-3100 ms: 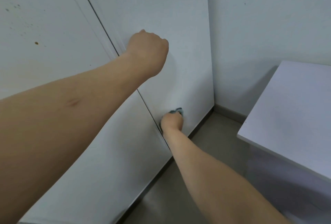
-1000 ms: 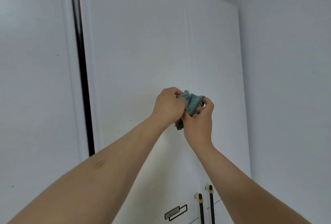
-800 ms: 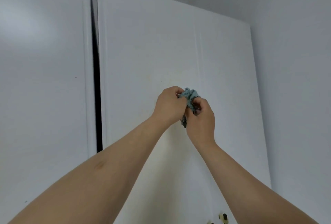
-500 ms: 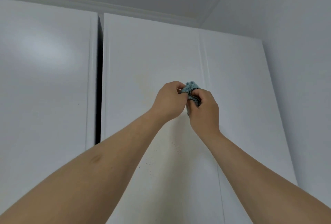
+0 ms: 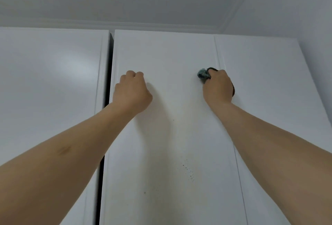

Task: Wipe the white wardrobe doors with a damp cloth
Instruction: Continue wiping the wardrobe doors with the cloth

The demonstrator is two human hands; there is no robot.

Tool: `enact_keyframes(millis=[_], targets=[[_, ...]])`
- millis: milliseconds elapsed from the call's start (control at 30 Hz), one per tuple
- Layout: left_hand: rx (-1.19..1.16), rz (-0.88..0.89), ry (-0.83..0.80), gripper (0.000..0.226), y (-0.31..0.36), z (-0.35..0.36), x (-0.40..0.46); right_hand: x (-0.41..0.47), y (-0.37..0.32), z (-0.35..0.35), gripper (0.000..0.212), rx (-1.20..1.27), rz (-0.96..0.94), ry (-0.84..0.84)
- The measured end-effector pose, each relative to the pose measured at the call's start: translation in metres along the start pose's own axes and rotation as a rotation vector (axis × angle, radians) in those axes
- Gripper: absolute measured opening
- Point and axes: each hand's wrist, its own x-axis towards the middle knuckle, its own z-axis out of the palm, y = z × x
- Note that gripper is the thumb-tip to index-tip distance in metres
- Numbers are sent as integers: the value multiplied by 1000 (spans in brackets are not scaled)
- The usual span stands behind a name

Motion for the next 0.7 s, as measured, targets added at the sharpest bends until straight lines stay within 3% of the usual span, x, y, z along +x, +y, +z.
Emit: enact_keyframes(millis=[100, 200, 333, 433, 533, 633, 700], targets=[[22, -55, 3, 60, -27, -6, 5, 3, -13, 19, 27, 74, 57, -16], [76, -19, 14, 63, -40, 0, 2, -8, -39, 38, 28, 153, -28, 1], [120, 48, 85, 57, -46, 13, -3, -36, -69, 62, 30, 122, -282, 19], [125, 62, 101, 57, -50, 18, -3, -59, -84, 77, 36, 168, -550, -63], [140, 125, 147, 44, -52, 22, -3, -61, -93, 74, 35, 213, -737, -154], [127, 117, 130, 43, -51, 20, -5, -37, -91, 48, 36, 240, -663, -224], [131, 114, 112, 47, -52, 17, -5, -9, -82, 28, 57, 285, -519, -80]])
